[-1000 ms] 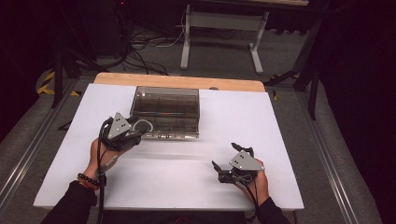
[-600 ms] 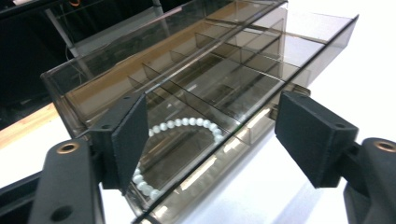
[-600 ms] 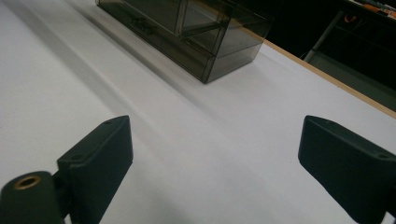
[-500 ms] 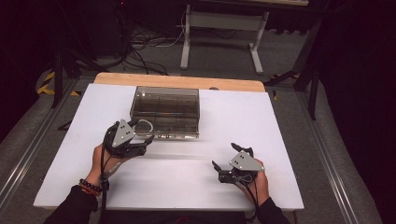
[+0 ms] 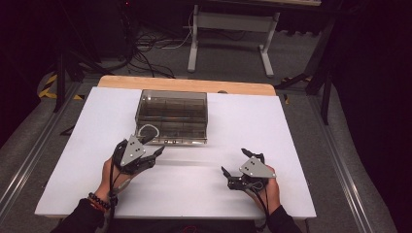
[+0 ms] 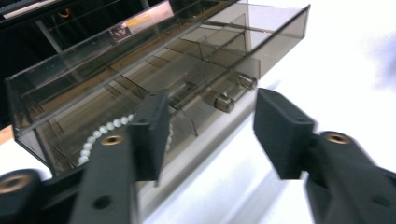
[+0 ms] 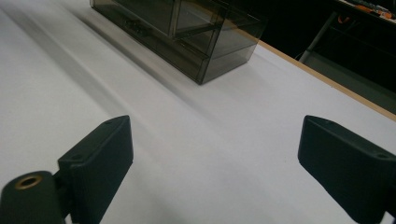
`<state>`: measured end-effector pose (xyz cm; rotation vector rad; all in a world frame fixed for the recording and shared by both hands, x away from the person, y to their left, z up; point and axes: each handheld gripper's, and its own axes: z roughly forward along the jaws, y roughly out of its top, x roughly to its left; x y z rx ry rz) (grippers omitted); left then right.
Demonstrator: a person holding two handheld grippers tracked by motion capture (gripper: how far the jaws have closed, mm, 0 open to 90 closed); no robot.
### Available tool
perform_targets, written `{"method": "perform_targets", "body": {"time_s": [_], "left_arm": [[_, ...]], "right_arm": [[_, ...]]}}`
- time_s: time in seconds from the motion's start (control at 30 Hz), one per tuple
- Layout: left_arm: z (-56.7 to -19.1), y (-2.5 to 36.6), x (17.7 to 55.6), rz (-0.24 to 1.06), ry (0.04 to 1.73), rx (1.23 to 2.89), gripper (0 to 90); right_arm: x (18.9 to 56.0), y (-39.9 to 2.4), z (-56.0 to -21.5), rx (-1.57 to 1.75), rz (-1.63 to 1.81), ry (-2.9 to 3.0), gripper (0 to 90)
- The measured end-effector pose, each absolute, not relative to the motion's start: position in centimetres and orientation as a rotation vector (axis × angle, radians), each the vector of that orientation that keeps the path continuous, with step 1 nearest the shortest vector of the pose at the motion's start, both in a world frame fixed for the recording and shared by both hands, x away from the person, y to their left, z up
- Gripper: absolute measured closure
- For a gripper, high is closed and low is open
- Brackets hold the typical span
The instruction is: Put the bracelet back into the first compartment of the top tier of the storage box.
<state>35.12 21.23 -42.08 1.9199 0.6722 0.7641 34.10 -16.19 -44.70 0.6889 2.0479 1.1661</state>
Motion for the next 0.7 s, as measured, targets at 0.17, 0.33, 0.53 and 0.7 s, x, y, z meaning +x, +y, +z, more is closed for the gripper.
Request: {"method": "perform_targets", "body": {"time_s": [0.17, 0.33, 0.53, 0.7], "left_arm": [[-42.8, 21.0, 35.1, 0.746, 0.657, 1.959, 69.4], [-43.3, 21.1, 35.6, 0.734, 0.698, 1.957, 81.0], [-43.6, 21.2, 35.9, 0.735, 0.723, 1.951, 87.9], [-43.7, 21.2, 36.1, 0.759, 0.722, 1.947, 89.3]], "right_arm": [[34.1, -16.1, -44.7, 0.690, 1.164, 2.048, 11.0], [34.1, -16.1, -44.8, 0.684, 1.156, 2.052, 11.0], [34.1, -16.0, -44.8, 0.684, 1.148, 2.053, 11.0], [34.1, -16.0, -44.8, 0.681, 1.150, 2.053, 11.0]]}}
